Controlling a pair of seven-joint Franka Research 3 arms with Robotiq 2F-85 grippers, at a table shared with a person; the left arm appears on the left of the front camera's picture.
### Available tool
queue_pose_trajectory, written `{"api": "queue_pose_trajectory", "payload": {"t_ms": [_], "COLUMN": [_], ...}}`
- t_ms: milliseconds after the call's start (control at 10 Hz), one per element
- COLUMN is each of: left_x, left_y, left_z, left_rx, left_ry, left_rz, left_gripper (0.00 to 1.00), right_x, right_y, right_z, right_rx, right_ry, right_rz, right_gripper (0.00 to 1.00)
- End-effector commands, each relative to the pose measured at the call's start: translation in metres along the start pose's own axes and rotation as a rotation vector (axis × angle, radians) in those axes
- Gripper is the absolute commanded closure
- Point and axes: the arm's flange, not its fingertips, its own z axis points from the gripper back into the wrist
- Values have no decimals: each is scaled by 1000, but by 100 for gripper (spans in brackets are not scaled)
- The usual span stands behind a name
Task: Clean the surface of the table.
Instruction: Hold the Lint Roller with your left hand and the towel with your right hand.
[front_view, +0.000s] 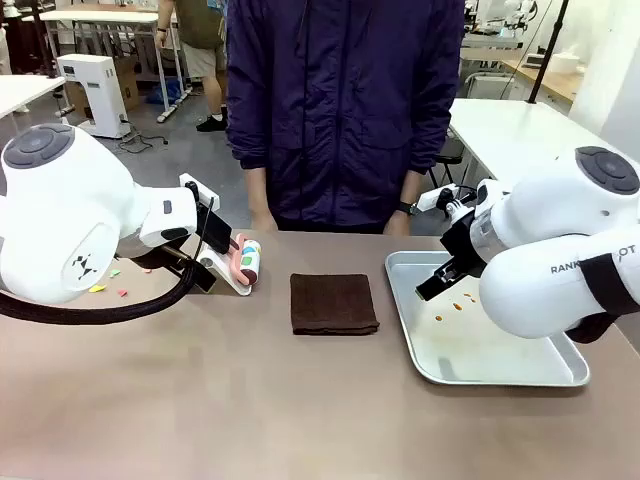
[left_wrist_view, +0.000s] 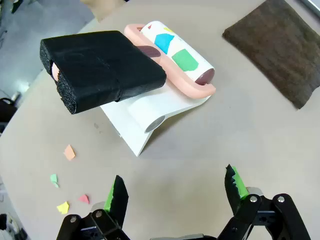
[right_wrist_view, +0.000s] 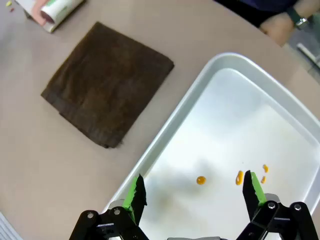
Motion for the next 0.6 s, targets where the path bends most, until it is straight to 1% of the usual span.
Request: {"api": "queue_pose_trajectory", "payload": {"t_ms": [0, 500], "left_x": [0, 0], "left_y": [0, 0], "left_z": [0, 0], "left_rx": [0, 0], "left_ry": [0, 0], "left_rz": [0, 0], "left_gripper": [0, 0], "right_x": [0, 0], "right_y": [0, 0], "right_z": [0, 0], "right_rx": [0, 0], "right_ry": [0, 0], "right_rz": [0, 0], "right_gripper": [0, 0]}}
